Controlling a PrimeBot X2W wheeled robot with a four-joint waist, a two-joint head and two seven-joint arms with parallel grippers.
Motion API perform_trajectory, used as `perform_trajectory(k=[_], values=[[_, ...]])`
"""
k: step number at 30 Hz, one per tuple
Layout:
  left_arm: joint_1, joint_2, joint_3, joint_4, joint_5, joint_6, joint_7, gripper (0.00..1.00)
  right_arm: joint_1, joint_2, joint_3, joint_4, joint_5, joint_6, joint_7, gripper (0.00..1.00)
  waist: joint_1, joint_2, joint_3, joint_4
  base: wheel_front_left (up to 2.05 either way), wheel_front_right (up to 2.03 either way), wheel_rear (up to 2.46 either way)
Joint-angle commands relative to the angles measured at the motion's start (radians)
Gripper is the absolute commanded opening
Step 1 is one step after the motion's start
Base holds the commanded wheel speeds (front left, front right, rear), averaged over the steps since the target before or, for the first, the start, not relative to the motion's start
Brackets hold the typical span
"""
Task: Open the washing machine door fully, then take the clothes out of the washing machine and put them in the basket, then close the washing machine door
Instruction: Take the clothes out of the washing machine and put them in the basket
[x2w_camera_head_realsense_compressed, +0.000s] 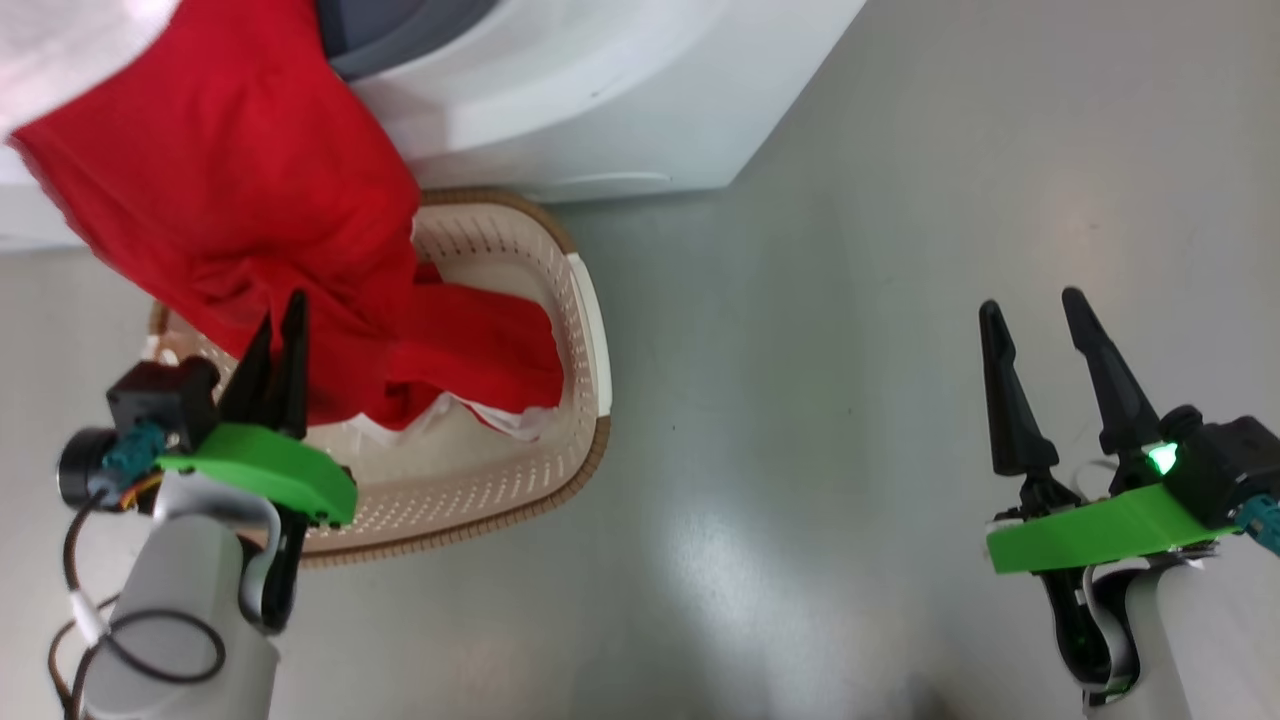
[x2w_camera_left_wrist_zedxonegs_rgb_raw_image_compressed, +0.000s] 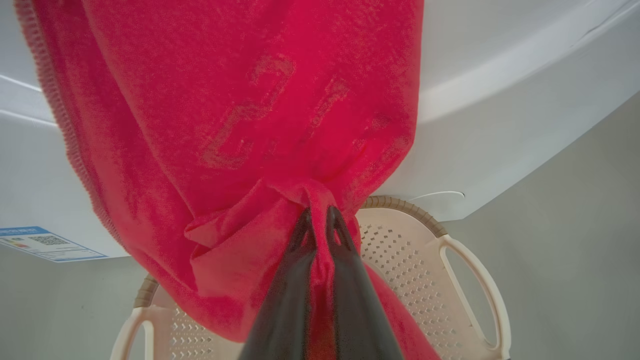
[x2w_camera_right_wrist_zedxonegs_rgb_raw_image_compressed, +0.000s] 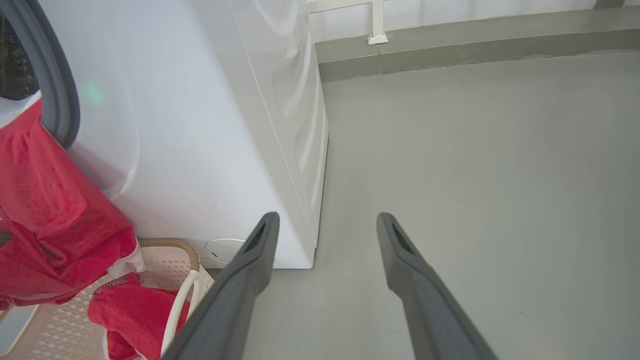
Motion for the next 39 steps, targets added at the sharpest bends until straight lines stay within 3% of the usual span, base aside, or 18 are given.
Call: perform_trajectory(k=[1,10,11,13,14,25,39], values=[[-0.015,0.039,0.018,0.000,0.001,-0.005,-0.005,0.24,-0.005,-0.007,0.020,-0.027,-0.007,0.007,-0.006,1.00,0.0000,-0.0001,0.053,0.000,0.00,0.00,0.00],[-0.136,0.059,-0.034,0.139,-0.011,-0.005,-0.005,0.49,-0.036,-0.007,0.028,-0.043,-0.014,0.007,-0.006,1.00,0.0000,-0.0001,0.130,0.005,0.00,0.00,0.00],[-0.145,0.060,-0.038,0.155,-0.014,-0.005,-0.005,0.55,-0.037,-0.007,0.029,-0.045,-0.015,0.007,-0.006,1.00,0.0000,-0.0001,0.133,0.005,0.00,0.00,0.00],[-0.161,0.061,-0.047,0.182,-0.021,-0.005,-0.005,0.79,-0.038,-0.007,0.029,-0.046,-0.016,0.007,-0.006,1.00,0.0000,-0.0001,0.137,0.005,0.00,0.00,0.00],[-0.167,0.062,-0.050,0.190,-0.023,-0.005,-0.005,1.00,-0.038,-0.007,0.029,-0.046,-0.017,0.007,-0.006,1.00,0.0000,-0.0001,0.138,0.005,0.00,0.00,0.00],[-0.151,0.053,-0.048,0.186,-0.046,-0.005,-0.005,1.00,-0.029,-0.007,0.030,-0.033,-0.023,0.007,-0.006,1.00,0.0000,-0.0001,0.099,0.013,0.00,0.00,0.00],[0.007,0.029,0.059,-0.146,-0.036,-0.005,-0.005,1.00,-0.019,-0.007,0.026,-0.017,-0.045,0.007,-0.006,1.00,0.0000,-0.0001,0.023,0.044,0.00,0.00,0.00]])
